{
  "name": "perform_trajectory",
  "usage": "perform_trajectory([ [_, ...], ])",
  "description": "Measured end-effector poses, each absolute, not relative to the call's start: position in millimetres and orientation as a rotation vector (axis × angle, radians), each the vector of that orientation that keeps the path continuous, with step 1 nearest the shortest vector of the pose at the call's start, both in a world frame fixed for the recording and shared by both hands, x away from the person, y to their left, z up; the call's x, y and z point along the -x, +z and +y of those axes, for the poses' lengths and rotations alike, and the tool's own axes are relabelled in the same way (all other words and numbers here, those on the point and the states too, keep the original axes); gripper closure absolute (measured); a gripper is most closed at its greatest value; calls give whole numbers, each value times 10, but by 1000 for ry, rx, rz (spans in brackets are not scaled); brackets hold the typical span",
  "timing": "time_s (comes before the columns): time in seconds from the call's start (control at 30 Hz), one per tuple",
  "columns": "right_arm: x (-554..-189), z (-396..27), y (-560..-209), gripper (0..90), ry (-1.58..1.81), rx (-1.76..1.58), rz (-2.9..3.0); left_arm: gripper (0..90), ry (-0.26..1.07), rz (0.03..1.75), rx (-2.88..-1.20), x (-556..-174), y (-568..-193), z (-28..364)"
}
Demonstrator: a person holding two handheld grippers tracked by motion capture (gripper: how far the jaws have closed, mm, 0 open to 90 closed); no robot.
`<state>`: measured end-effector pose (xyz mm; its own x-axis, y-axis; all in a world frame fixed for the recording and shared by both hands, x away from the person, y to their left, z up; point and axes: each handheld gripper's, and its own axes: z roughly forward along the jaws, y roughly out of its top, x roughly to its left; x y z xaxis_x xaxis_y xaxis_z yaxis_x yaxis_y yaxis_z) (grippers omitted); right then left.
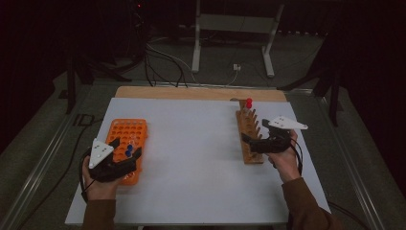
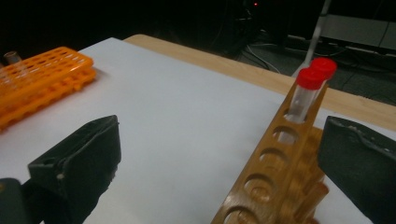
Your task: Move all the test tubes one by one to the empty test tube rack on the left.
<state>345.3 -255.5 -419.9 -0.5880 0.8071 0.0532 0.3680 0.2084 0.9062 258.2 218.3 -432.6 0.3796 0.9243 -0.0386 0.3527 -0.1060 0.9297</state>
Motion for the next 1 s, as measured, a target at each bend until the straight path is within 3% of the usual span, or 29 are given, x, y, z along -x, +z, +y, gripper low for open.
perform_trajectory([
  [0.23, -3634, -2556, -4162, 27, 1317, -1113, 2042, 6, 691, 1141, -1640, -2733, -4331, 1877],
  [0.53, -3969, -2584, -4195, 84, 1236, -1187, 2049, 4, 644, 1123, -1637, -2769, -4417, 1734],
  [0.77, -4227, -2549, -4279, 178, 1165, -1248, 2044, 5, 637, 1119, -1629, -2768, -4437, 1745],
  [1.0, -4426, -2484, -4387, 465, 1085, -1261, 2026, 5, 629, 1115, -1641, -2759, -4455, 1729],
])
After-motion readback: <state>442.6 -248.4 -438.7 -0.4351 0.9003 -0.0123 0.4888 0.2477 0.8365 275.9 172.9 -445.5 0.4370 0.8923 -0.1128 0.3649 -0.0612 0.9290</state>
